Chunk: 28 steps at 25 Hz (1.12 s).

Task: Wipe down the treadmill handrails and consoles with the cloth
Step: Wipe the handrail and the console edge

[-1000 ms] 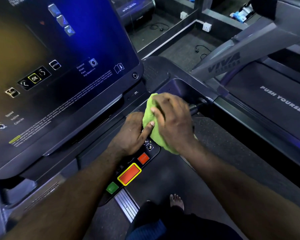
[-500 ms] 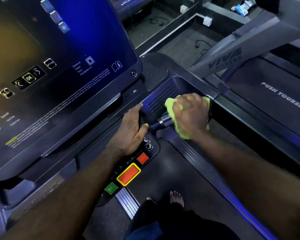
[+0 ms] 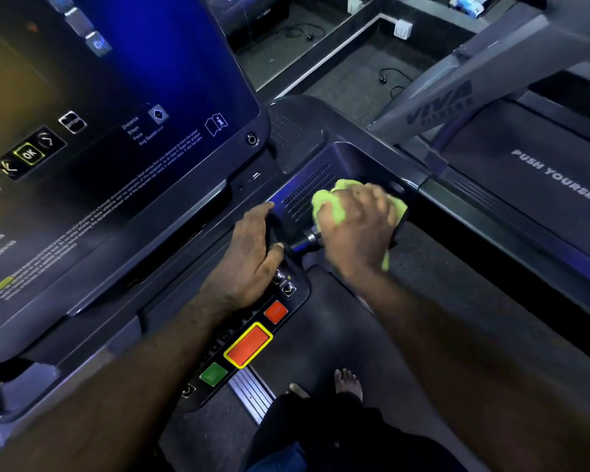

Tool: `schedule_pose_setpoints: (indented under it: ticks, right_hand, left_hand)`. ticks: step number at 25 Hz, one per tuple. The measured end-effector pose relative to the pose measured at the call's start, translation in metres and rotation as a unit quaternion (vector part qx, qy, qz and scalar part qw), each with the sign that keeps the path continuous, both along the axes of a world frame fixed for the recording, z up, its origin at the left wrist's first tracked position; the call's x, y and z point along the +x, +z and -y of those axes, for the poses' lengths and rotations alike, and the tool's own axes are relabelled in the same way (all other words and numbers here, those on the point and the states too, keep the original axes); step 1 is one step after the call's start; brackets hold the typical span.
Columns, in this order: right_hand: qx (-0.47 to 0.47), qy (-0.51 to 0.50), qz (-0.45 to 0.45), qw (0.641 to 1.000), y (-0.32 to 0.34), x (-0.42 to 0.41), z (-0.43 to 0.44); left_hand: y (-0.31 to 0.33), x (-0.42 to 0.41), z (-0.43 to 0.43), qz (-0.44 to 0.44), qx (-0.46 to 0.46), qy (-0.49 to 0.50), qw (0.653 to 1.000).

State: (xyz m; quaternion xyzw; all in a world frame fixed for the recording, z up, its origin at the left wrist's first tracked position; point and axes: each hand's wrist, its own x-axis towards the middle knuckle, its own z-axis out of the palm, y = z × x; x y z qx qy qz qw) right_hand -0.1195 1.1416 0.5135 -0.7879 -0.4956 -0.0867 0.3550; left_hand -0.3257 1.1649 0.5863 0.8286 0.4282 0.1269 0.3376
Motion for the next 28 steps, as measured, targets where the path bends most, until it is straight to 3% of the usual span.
schedule_pose_setpoints:
  ticks: [2,5,8,9,10,11,12,13,16,19,20,21,23,26,28]
  right_hand:
    - [0.028,0.075,0.019,0.997,0.001,-0.031,0.009]
    - [0.058,0.237,0.117,0.963,-0.001,0.035,0.002]
    - [0.066,0.141,0.069,0.985,-0.023,0.068,-0.002]
    - [0.076,0.069,0.003,0.995,-0.031,0.050,0.004]
    - [0.099,0.001,-0.120,0.988,-0.034,0.025,0.007]
    - [0.132,-0.054,-0.286,0.948,-0.028,0.000,0.007]
    - [0.166,-0.095,-0.445,0.875,-0.014,-0.019,0.005]
    - [0.202,-0.132,-0.545,0.803,0.001,-0.027,0.002]
    - [0.239,-0.205,-0.729,0.607,0.011,-0.023,-0.003]
    - [0.201,-0.074,-0.918,0.335,0.010,-0.012,-0.008]
    - [0.192,-0.038,-0.938,0.288,0.007,-0.011,-0.009]
    - [0.185,-0.028,-0.941,0.282,0.005,-0.015,-0.008]
    - [0.183,-0.017,-0.927,0.328,0.004,-0.031,-0.005]
    - [0.152,-0.014,-0.919,0.362,-0.005,-0.015,0.005]
    - [0.158,-0.059,-0.918,0.358,-0.007,0.020,0.002]
  left_hand:
    - [-0.001,-0.001,0.001,-0.002,0.003,0.000,1.000]
    - [0.002,0.001,0.001,-0.007,0.010,0.000,1.000]
    - [0.000,0.003,0.000,-0.020,0.017,-0.002,1.000]
    - [0.000,0.003,-0.001,-0.026,0.020,-0.002,0.999]
    - [0.000,0.002,-0.001,-0.029,0.023,-0.004,0.999]
    - [-0.001,0.002,-0.001,-0.030,0.026,-0.005,0.999]
    - [-0.001,0.002,0.000,-0.030,0.028,-0.005,0.999]
    - [0.000,0.002,0.000,-0.030,0.026,-0.005,0.999]
    - [0.004,0.005,0.000,-0.027,0.019,-0.001,0.999]
    - [0.006,0.006,0.001,-0.029,0.019,-0.005,0.999]
    - [0.005,0.006,0.001,-0.029,0.024,-0.006,0.999]
    - [0.005,0.005,0.001,-0.030,0.027,-0.009,0.999]
    - [0.006,0.006,-0.001,-0.033,0.030,-0.011,0.999]
    - [0.008,0.007,0.001,-0.030,0.020,-0.009,0.999]
    - [0.009,0.008,0.001,-0.032,0.016,-0.011,0.999]
